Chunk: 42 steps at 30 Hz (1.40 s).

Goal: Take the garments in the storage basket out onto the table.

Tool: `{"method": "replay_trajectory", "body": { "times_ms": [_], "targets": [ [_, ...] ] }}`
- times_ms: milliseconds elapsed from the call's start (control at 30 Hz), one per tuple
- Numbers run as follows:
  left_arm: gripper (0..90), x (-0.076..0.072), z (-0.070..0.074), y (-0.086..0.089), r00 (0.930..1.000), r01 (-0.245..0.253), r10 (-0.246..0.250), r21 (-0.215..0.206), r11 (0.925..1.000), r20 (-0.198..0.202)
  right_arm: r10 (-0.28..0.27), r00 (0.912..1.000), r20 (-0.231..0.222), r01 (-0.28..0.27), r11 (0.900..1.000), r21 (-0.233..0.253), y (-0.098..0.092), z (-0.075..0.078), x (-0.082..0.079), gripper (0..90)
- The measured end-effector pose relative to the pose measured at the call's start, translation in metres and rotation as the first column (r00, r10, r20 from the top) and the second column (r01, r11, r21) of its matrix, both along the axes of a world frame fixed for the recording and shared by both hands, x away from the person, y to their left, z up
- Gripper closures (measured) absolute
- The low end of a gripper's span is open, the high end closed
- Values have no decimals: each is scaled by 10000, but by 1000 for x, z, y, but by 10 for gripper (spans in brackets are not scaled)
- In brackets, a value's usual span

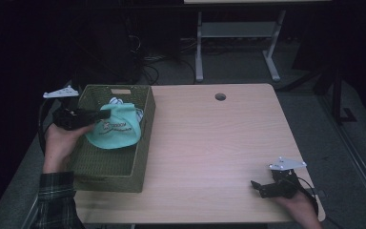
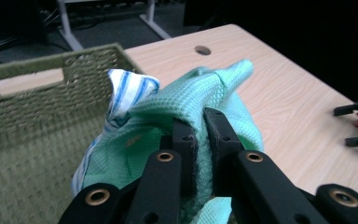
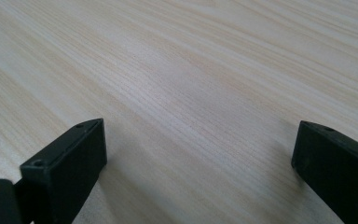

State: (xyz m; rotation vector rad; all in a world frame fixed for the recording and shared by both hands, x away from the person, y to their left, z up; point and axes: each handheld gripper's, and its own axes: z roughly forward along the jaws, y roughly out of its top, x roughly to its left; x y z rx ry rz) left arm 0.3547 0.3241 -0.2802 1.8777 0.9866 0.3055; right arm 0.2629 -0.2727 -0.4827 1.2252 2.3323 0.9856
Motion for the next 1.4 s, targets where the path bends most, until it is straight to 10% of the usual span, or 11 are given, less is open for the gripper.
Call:
{"method": "replay_trajectory", "body": {
  "times_ms": [1067,1400],
  "targets": [
    [830,0,34,-63,9909,1204,-1190,-195,9925,632,22,10000,-1,-22,10000,2,0,0,1,26],
    [830,-2,37,-96,9784,1863,-1818,-388,9817,981,-4,10000,-17,4,10000,-3,1,0,2,26]
  ]
}}
